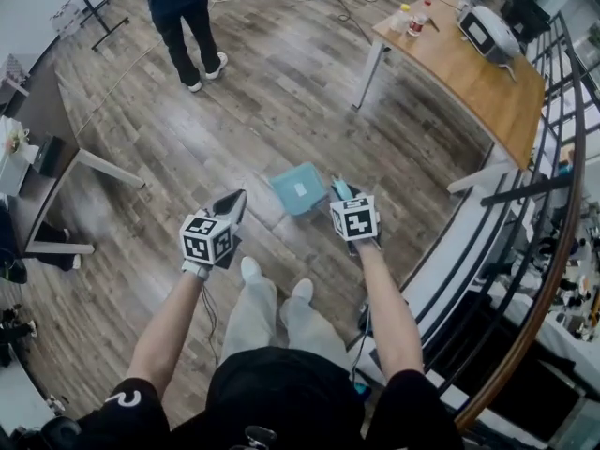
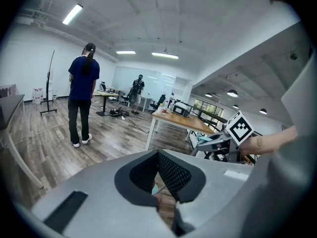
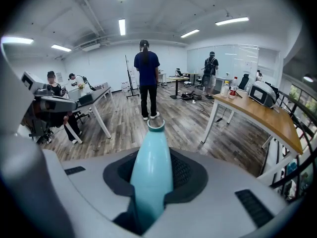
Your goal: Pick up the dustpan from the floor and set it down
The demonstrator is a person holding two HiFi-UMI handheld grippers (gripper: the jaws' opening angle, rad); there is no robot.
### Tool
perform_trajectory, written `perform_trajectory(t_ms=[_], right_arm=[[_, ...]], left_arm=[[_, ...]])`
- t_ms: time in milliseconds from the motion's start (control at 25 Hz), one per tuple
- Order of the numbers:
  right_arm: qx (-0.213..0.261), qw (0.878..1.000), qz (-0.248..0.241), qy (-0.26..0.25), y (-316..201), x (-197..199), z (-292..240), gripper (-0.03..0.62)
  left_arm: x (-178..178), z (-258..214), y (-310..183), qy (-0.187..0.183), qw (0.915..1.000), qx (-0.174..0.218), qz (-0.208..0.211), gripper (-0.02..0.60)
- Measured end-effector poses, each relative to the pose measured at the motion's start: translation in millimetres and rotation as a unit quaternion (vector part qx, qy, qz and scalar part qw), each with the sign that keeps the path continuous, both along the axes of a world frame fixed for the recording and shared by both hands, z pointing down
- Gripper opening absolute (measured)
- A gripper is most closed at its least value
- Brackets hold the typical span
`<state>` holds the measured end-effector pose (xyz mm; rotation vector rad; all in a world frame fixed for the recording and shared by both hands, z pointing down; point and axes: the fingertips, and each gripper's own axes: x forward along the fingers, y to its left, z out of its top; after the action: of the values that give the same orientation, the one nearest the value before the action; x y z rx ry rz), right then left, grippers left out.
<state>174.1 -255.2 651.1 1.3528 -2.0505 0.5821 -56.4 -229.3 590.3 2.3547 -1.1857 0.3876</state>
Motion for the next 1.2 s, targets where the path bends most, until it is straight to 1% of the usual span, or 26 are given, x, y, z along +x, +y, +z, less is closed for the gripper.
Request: perform_trajectory(t_ms=[280,400,600,680,760,960,1080,1200], right_arm=[[-0.010,1.000,0.004,0.008,-19,-25,70,0.089],[-0.026,0.999,0.005,0.018,-20,-34,104,0.089],[-0.029,0.999,0.006,0.027,-29,-51,148,0.089],[-0.040,0.999,0.002,0.031,-27,-58,168,0.089],[-0.039,0.999,0.002,0.030,-29,-62,184,0.089],[-0.039,0.999,0.017,0.035,-35,-65,219,0.091],[-0.040,0.998,0.017,0.042,-36,-70,240,0.091],[-0.047,0.998,0.018,0.040,-31,-74,260,0.091]], left_arm=[[-12,44,-24,0.005,0.9996,-0.020,0.018,-0.002],[-19,65,-30,0.013,0.9991,-0.036,0.018,-0.002],[-29,98,-35,0.033,0.9974,-0.062,0.012,-0.002],[-32,112,-35,0.037,0.9968,-0.069,0.011,-0.002],[-34,127,-36,0.037,0.9966,-0.073,0.010,-0.002],[-47,158,-40,0.040,0.9955,-0.085,-0.008,-0.002],[-59,174,-42,0.043,0.9943,-0.094,-0.024,-0.002],[-68,190,-40,0.044,0.9933,-0.102,-0.032,-0.002]])
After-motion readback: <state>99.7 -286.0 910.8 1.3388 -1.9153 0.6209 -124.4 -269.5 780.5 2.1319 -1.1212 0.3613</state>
